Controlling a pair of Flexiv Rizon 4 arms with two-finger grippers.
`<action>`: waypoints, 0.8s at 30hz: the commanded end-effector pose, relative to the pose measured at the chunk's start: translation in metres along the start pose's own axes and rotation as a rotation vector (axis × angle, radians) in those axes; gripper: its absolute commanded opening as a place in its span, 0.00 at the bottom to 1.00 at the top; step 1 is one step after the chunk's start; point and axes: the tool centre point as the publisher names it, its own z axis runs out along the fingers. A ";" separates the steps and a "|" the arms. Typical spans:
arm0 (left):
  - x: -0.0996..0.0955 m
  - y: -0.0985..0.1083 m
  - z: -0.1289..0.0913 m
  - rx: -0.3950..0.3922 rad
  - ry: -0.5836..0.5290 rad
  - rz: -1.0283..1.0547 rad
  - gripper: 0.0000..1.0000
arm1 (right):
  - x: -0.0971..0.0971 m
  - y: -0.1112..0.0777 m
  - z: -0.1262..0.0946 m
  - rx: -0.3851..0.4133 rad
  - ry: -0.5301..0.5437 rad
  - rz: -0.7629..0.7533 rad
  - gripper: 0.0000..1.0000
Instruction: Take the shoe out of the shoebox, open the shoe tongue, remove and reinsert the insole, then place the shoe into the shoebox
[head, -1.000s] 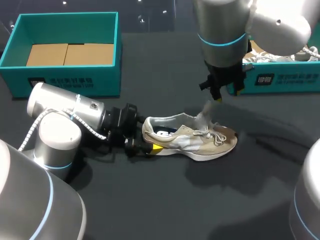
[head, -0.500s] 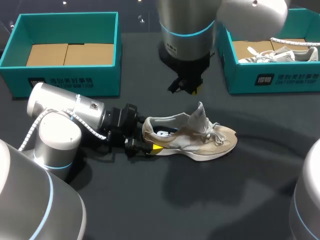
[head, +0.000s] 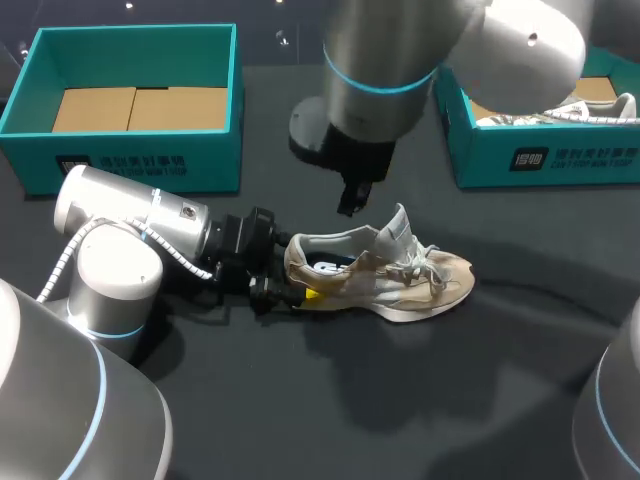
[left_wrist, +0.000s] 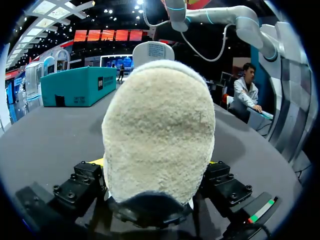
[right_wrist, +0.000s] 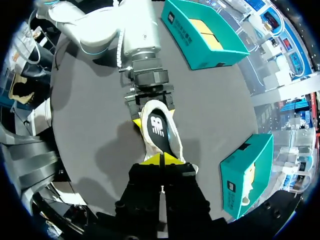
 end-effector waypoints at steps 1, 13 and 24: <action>0.000 0.003 0.003 -0.002 0.001 0.000 0.00 | 0.023 0.020 0.038 -0.024 0.071 -0.428 0.00; 0.000 0.003 0.003 -0.002 0.001 0.000 0.00 | 0.029 0.021 0.044 0.026 0.076 -0.485 0.00; 0.000 0.003 0.003 -0.002 0.001 0.000 0.00 | 0.018 0.020 0.084 0.012 0.085 -0.452 0.00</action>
